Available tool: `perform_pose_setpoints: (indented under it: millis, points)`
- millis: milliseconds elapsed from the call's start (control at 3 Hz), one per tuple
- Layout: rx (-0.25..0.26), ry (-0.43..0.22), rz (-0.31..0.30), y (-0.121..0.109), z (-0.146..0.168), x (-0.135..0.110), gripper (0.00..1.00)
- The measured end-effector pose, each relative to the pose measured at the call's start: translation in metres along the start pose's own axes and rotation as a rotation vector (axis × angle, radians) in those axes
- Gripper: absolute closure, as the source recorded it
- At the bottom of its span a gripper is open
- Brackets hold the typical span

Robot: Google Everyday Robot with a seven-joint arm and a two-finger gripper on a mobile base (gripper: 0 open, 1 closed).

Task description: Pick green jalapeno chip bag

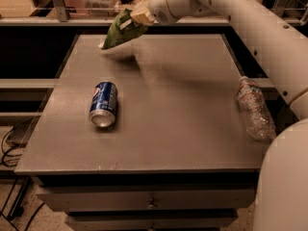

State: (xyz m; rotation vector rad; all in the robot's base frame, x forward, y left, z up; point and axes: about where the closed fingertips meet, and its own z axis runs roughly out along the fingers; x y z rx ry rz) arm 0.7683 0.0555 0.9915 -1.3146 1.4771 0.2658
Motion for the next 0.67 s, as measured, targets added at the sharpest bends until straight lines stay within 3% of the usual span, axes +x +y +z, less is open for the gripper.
perform_pose_setpoints:
  millis: [333,667]
  points:
    - [0.067,-0.059,-0.147,-0.0314,-0.0439,-0.0609,1.0]
    - [0.067,-0.059,-0.147,-0.0313,-0.0439,-0.0609,1.0]
